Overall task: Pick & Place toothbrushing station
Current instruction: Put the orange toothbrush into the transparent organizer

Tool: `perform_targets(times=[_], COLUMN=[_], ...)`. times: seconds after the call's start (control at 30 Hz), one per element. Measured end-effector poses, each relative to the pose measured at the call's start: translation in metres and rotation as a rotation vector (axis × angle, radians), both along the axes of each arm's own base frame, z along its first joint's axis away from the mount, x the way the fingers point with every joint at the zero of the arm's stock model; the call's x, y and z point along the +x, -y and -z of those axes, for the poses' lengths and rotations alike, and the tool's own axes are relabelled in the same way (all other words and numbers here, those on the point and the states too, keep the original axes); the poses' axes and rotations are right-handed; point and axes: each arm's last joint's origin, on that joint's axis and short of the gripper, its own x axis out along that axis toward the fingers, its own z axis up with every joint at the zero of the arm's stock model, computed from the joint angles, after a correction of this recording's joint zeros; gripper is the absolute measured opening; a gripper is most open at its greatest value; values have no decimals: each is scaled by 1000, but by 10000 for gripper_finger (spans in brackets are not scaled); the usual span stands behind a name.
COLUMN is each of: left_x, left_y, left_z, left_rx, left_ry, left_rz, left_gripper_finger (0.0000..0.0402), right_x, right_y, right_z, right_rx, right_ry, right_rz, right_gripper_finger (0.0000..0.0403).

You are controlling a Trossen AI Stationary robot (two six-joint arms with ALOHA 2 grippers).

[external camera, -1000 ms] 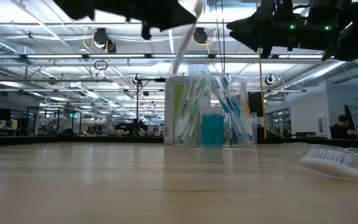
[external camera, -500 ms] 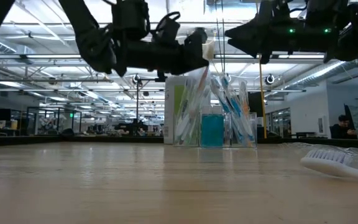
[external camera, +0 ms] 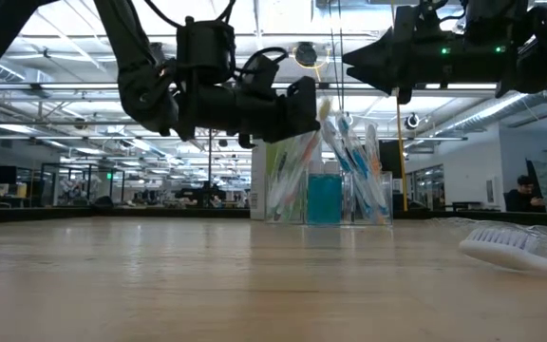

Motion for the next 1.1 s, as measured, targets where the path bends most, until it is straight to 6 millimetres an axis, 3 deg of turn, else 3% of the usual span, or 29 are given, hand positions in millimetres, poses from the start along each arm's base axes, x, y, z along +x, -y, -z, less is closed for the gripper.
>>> perform_targets(times=[0.23,0.5,1.1], left_x=[1,-2,-3], left_y=[11,20,23], left_z=[3,4,12], left_rx=[91,48,-25], left_ry=[-90,-81,-124], left_rz=[-26,-189,-250], left_gripper_finger=[7,10,33], right_x=[0,0,-1], right_y=[0,0,0], right_z=[0,-2,-6], right_rx=[-6,-47,-67], right_ry=[2,0,36], right_rz=[2,12,18], right_gripper_finger=[171,171,171])
